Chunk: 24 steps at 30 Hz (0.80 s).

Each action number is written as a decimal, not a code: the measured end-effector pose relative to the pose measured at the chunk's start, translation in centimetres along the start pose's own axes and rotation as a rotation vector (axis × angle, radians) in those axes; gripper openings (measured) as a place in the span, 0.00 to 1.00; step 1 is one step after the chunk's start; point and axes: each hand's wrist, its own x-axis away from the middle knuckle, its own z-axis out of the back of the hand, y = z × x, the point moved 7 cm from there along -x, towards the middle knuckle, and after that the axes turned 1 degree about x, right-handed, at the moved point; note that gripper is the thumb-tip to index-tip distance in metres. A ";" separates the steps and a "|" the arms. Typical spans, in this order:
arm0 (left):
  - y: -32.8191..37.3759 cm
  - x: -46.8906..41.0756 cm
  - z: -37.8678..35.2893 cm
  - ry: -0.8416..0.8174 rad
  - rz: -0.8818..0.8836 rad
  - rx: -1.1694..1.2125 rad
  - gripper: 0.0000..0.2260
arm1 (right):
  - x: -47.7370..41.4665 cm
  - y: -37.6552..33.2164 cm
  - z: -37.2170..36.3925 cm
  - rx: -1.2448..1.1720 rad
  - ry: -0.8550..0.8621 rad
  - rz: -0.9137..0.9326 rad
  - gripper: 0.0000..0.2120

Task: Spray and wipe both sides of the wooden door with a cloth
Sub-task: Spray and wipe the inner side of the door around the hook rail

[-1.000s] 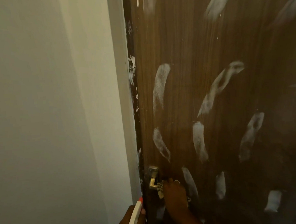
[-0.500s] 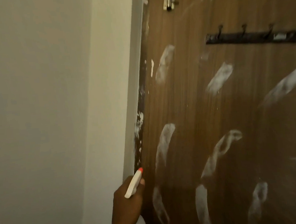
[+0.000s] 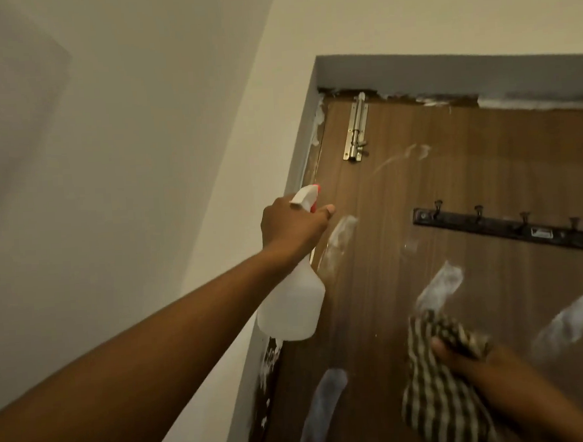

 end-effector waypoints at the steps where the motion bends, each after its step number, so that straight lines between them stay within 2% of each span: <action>1: 0.4 -0.8 -0.1 0.023 -0.005 -0.011 0.22 | -1.9 -2.7 0.4 0.015 0.008 -0.010 0.43; 3: 0.7 -2.3 -0.5 0.060 -0.017 -0.039 0.21 | -4.9 -7.4 2.6 0.030 0.097 0.112 0.24; 5: 0.7 -3.5 -0.5 0.093 -0.031 -0.045 0.19 | -8.1 -11.9 4.0 0.193 0.286 0.297 0.15; 9: -0.2 -5.5 -0.9 0.063 -0.032 -0.003 0.18 | -11.4 -20.6 1.0 0.614 0.714 0.766 0.10; 11: -0.9 -6.3 -0.9 0.049 -0.008 0.067 0.16 | -13.1 -22.9 -3.5 0.873 0.806 0.953 0.12; 12: -1.2 -6.7 -0.8 0.039 0.005 0.102 0.15 | -14.3 -23.3 -6.1 0.978 0.783 1.003 0.14; 14: -1.7 -7.4 -0.6 0.015 0.019 0.157 0.13 | -17.9 -21.7 -11.0 1.142 0.671 0.980 0.18; 16: -2.1 -7.9 -0.2 0.001 0.027 0.191 0.11 | -21.2 -18.5 -14.9 1.162 0.561 0.906 0.22; 19: -2.6 -9.0 -0.2 -0.041 0.024 0.211 0.13 | -23.5 -16.5 -16.4 1.065 0.612 0.935 0.26; 22: -2.6 -10.1 -0.7 -0.088 0.011 0.219 0.14 | -25.3 -19.2 -15.5 1.060 0.632 0.964 0.24; 24: -2.1 -10.8 -1.2 -0.113 0.016 0.257 0.14 | -26.6 -22.6 -14.5 0.973 0.625 0.906 0.17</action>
